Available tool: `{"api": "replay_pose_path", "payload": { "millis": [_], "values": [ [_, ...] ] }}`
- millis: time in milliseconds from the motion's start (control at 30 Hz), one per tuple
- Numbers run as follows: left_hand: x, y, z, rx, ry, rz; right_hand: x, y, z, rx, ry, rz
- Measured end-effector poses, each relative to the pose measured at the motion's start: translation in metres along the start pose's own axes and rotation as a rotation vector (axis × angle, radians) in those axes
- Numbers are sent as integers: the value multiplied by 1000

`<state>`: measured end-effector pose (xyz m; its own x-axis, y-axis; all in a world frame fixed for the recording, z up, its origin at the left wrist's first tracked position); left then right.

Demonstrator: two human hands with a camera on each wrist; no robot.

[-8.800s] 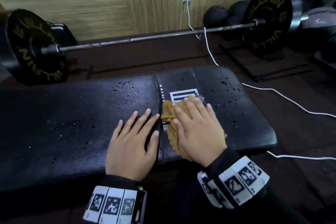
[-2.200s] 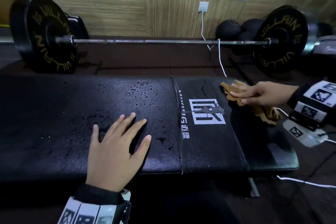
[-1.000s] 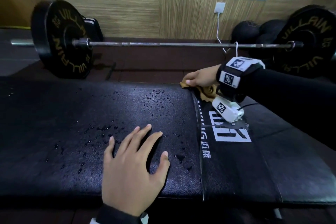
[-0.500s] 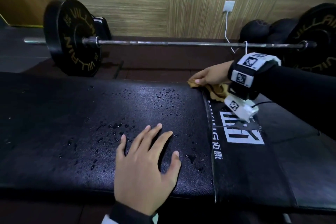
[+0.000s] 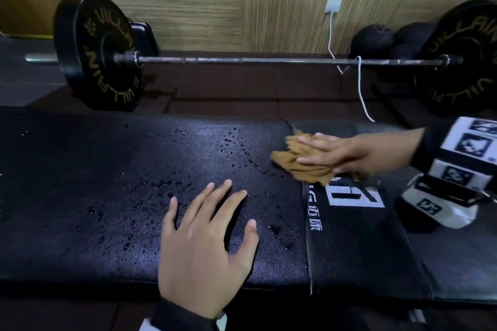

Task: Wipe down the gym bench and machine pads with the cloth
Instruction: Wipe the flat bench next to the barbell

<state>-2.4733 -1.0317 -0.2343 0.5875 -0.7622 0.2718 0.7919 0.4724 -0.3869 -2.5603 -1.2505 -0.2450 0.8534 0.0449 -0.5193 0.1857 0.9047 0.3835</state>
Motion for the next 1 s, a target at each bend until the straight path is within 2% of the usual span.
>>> {"api": "replay_pose_path", "payload": {
  "millis": [133, 300, 367, 500, 600, 700, 767, 867, 1000],
  "values": [
    [0, 0, 0, 12, -1, 3, -16, -60, 23, 26, -46, -243],
    [0, 0, 1, 9, 0, 1, 28, -60, 69, 15, -181, -395],
    [0, -1, 0, 15, 5, 3, 56, -34, 78, -32, -211, -370],
    [0, 0, 2, -1, -12, 6, 92, 28, 68, -82, -182, -216],
    [-1, -1, 2, 8, -11, 3, 81, 58, 36, -51, -89, -60],
    [-1, 0, 1, 8, -11, -1, 46, 57, 9, -65, -39, 18],
    [-1, 0, 2, 4, -24, -3, 20, 41, 5, -38, -32, 9],
    [-1, -1, 3, -1, -36, -11, -3, 5, 14, 17, -42, -116],
    [0, 0, 2, 4, -31, -3, 3, -33, 41, -67, -120, -316]
  ]
}}
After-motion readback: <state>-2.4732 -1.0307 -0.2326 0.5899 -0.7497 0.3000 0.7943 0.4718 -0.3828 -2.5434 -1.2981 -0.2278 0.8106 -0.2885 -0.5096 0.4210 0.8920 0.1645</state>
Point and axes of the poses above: each hand's wrist, its own x-axis towards the middle knuckle, its own z-axis out of the back of the hand, y = z × x, the point moved 10 cm from there along x, towards the middle knuckle, and after that the axes turned 1 degree about -z, right-handed, at the moved point
